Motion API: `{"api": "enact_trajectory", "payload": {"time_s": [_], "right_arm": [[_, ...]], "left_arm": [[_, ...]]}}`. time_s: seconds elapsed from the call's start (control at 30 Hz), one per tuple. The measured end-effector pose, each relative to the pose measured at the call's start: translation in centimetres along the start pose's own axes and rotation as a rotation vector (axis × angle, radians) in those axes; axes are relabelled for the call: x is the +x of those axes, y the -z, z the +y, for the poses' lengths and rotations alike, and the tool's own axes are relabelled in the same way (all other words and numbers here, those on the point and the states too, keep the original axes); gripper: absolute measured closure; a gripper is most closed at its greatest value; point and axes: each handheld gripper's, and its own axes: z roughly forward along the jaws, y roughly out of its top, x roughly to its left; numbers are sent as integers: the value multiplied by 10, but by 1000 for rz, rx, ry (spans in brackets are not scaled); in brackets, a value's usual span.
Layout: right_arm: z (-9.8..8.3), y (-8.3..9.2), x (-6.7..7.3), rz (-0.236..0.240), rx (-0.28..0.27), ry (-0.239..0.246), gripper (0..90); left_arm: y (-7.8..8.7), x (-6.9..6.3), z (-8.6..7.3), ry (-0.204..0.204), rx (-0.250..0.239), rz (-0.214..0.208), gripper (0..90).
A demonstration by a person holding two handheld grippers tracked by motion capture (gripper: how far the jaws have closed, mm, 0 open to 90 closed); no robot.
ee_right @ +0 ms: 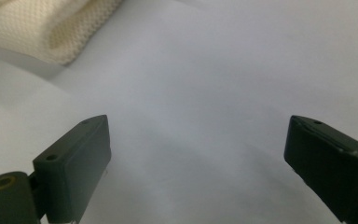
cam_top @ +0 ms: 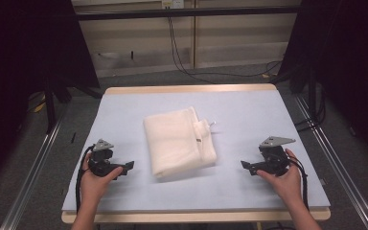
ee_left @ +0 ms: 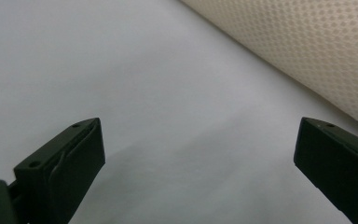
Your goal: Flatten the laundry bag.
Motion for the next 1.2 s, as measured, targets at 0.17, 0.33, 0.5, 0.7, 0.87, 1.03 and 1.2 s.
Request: {"api": "enact_trajectory", "payload": {"time_s": [0.17,0.33,0.5,0.7,0.87,1.03,1.2], "right_arm": [[2,0,6,13,8,9,70],[5,-3,15,46,0,33,86],[9,-5,22,82,-15,41,99],[16,-11,33,112,-11,73,122],[24,-18,42,149,-21,100,157],[29,-21,48,170,-31,104,184],[30,-21,54,191,-32,119,205]], "left_arm": [[1,-10,5,-14,3,-33,17],[3,-19,8,-15,9,-59,17],[9,-28,13,-28,3,-68,17],[14,-37,12,-24,-14,-81,22],[23,-48,13,-29,-27,-91,29],[23,-58,12,-50,-10,-118,29],[18,-72,16,-63,-19,-149,26]]}}
